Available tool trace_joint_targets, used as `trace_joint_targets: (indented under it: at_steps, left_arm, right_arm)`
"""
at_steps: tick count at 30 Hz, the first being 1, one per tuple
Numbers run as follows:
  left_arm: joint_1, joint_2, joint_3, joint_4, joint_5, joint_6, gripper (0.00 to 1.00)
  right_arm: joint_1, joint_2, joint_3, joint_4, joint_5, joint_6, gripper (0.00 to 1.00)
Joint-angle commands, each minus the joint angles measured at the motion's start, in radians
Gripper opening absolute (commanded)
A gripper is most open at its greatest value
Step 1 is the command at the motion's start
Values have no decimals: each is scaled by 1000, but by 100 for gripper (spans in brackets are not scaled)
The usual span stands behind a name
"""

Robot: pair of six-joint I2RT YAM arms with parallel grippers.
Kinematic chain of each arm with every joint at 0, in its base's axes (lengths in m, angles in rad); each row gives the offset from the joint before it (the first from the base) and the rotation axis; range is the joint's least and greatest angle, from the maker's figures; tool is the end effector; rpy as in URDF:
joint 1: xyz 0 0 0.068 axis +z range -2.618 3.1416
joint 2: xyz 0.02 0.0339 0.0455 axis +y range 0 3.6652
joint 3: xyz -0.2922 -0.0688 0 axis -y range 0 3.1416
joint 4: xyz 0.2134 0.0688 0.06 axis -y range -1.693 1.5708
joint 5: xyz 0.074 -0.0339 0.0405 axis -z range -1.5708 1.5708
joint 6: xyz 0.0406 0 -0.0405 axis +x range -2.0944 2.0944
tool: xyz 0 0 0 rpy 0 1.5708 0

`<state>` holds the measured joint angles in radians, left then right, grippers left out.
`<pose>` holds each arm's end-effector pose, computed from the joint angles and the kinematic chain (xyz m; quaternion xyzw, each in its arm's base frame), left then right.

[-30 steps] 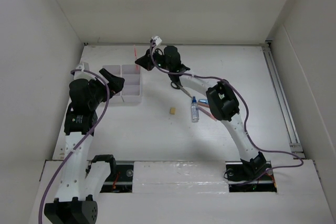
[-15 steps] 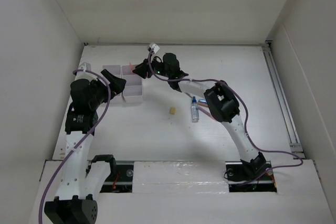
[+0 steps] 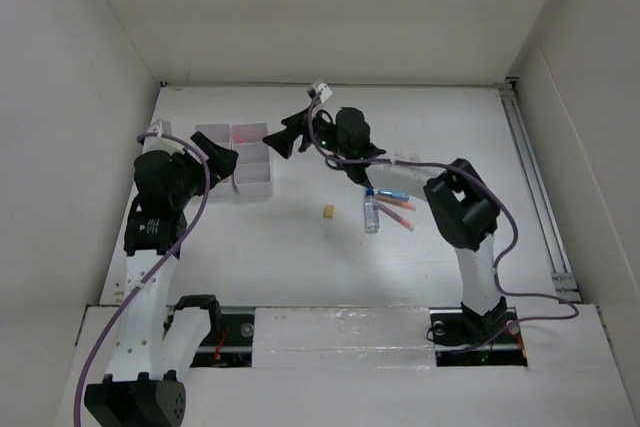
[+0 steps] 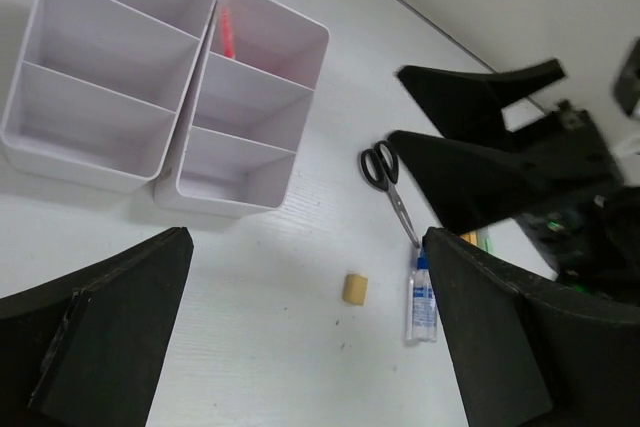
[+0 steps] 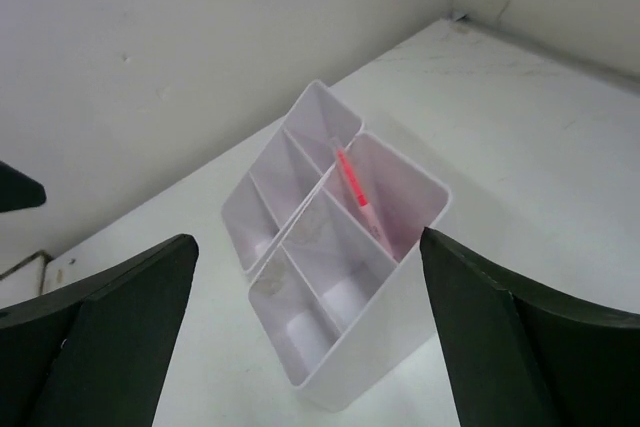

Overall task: Sort the stationery into containers
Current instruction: Place the stationery into the container, then grab a piece of stationery with the left arm

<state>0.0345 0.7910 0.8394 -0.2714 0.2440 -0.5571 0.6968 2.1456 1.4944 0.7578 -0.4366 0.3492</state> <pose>0.1356 -0.0051 0.3664 -0.1534 0.7640 -0.2519 0.5738 0.3687 0.3309 0.2889 -0.2715 0.6149 0.4881 0.5567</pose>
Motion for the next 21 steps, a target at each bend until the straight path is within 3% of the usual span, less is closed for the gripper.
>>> trace_joint_targets:
  at_steps: [1, 9, 13, 18, 21]
  left_arm:
    - [1, -4, 9, 12, -52, 14, 100]
    - [1, -4, 0, 38, 23, 23, 100]
    - [-39, 14, -10, 49, 57, 34, 100]
    - [-74, 91, -19, 49, 159, 57, 100]
    - [-117, 120, -19, 69, 233, 85, 100]
  right_arm:
    - [17, -203, -58, -17, 190, 8, 100]
    - [-5, -605, -334, -590, 557, -17, 100]
    - [-16, -837, -505, -768, 670, 135, 100]
    - [9, -1046, -566, -1131, 841, 316, 100]
    - [30, -1189, -614, -1226, 917, 469, 100]
